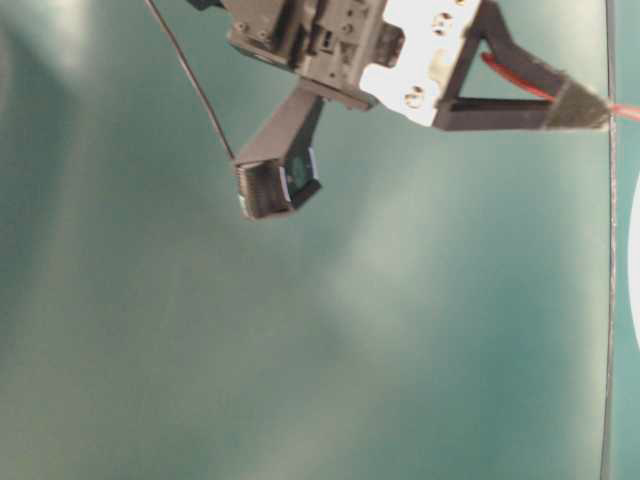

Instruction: Scoop the yellow hexagonal prism block from the bowl with a spoon using the right arm.

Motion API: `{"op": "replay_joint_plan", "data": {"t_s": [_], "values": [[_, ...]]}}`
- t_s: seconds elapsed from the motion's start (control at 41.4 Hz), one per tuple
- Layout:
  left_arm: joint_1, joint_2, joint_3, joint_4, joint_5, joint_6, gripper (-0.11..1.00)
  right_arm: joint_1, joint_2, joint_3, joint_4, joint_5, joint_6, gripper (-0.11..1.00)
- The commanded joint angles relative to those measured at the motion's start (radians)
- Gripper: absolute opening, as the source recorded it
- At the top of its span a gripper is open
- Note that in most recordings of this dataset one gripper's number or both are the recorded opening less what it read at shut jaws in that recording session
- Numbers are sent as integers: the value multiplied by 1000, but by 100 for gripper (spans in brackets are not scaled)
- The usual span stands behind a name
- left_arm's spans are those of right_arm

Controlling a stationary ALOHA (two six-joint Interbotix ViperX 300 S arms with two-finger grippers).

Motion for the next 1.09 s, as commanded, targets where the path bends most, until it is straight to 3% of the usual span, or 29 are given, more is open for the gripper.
{"op": "replay_joint_plan", "data": {"t_s": [0.0,1.064], "values": [[2,9,-17,0,-11,-2,1,0,-8,-23,3,-8,-2,23],[2,8,-18,0,-12,-2,1,2,84,-25,3,-147,-3,22]]}}
